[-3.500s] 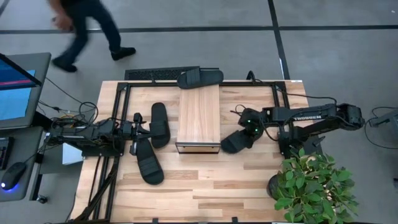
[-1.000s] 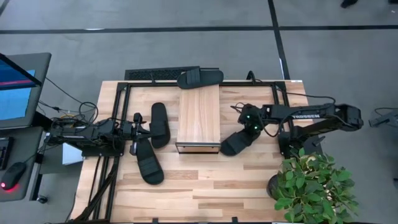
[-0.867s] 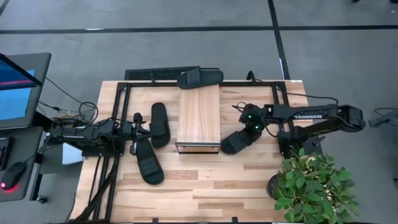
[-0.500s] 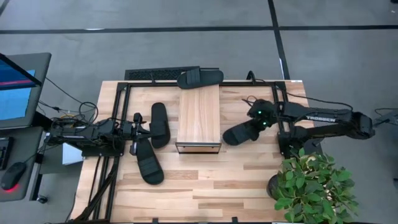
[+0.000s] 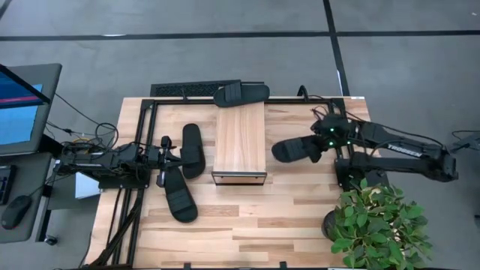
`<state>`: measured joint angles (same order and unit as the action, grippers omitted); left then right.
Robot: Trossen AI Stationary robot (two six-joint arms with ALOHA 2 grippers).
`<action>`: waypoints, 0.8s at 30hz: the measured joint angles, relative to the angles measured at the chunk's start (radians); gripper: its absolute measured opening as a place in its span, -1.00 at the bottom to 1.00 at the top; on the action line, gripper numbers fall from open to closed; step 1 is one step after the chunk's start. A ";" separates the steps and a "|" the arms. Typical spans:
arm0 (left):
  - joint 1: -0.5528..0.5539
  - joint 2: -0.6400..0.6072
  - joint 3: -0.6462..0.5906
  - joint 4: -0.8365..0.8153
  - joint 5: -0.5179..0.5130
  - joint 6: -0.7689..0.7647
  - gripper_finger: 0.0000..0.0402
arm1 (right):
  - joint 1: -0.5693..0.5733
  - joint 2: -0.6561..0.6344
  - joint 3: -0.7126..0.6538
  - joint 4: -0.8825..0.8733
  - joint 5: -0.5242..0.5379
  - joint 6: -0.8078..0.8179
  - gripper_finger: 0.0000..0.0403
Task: Pick and place slides into the shelf
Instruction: Put the black slide on the shelf
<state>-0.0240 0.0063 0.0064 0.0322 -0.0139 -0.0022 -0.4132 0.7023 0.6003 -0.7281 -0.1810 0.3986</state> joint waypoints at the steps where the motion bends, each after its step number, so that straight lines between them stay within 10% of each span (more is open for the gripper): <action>1: 0.000 0.000 0.000 0.000 0.000 -0.003 -1.00 | -0.006 -0.013 0.000 0.001 0.000 -0.003 -1.00; 24: 0.000 0.000 0.000 0.000 0.000 -0.001 -1.00 | -0.047 -0.030 0.237 -0.028 0.002 -0.094 -1.00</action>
<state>-0.0240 0.0064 0.0064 0.0322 -0.0141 -0.0034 -0.4601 0.6727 0.8370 -0.7566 -0.1791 0.3042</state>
